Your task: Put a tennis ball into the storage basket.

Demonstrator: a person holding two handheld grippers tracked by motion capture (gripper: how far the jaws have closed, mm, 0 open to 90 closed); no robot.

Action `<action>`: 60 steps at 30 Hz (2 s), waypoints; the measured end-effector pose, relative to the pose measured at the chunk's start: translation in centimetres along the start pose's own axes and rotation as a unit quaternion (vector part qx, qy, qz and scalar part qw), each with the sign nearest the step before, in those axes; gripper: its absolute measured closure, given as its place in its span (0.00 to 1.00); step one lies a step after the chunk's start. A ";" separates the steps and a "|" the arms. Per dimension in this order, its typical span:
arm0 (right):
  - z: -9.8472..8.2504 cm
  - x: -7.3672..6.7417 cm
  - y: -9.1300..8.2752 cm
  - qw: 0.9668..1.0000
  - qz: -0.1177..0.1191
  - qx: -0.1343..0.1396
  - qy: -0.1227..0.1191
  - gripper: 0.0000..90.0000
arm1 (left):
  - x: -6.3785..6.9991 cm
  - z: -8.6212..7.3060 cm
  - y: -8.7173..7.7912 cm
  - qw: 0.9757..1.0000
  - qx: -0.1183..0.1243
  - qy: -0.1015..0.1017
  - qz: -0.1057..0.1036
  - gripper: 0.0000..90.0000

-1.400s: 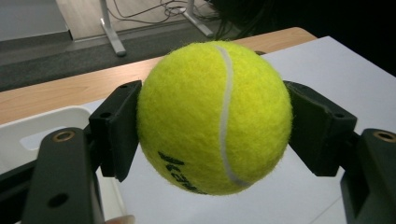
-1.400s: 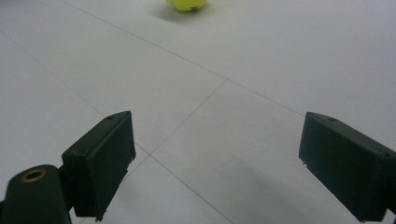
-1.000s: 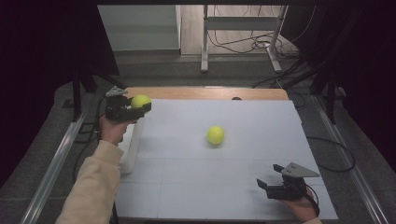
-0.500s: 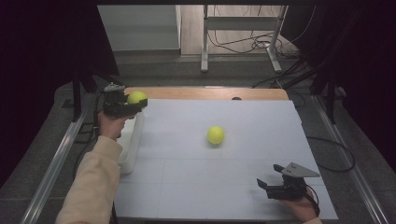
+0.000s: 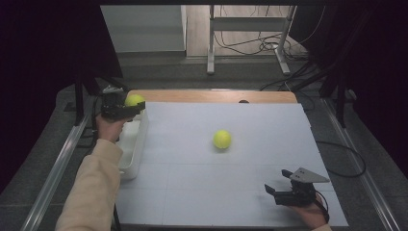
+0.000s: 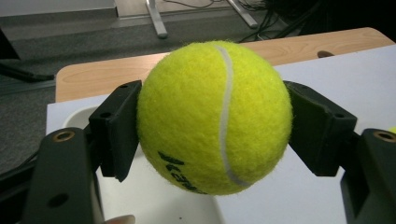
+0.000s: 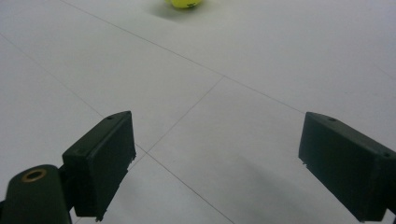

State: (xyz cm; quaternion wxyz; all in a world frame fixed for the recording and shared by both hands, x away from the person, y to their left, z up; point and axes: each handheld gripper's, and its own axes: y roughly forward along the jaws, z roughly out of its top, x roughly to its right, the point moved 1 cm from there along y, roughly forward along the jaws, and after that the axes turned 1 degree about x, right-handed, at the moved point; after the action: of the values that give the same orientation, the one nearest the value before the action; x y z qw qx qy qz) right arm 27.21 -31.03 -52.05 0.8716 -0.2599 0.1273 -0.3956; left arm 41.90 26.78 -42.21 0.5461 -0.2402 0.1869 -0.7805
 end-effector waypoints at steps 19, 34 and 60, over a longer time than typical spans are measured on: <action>0.0 0.1 0.0 1.000 -0.001 0.000 0.002 0.12 | -1.5 -0.3 0.6 0.999 -0.025 -0.010 0.023 0.29; -0.1 0.1 0.0 1.000 -0.001 -0.003 0.003 0.12 | -2.4 -0.9 1.6 0.998 -0.057 -0.018 0.037 0.29; -0.1 0.1 0.0 1.000 0.001 -0.002 0.001 0.12 | -2.5 -1.7 2.3 0.995 -0.093 -0.019 0.035 0.29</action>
State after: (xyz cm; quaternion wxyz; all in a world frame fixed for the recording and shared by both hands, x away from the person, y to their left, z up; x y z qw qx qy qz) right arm 27.25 -31.10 -52.13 0.8716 -0.2609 0.1292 -0.3945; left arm 43.44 28.46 -45.27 0.5514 -0.2984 0.2566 -0.7355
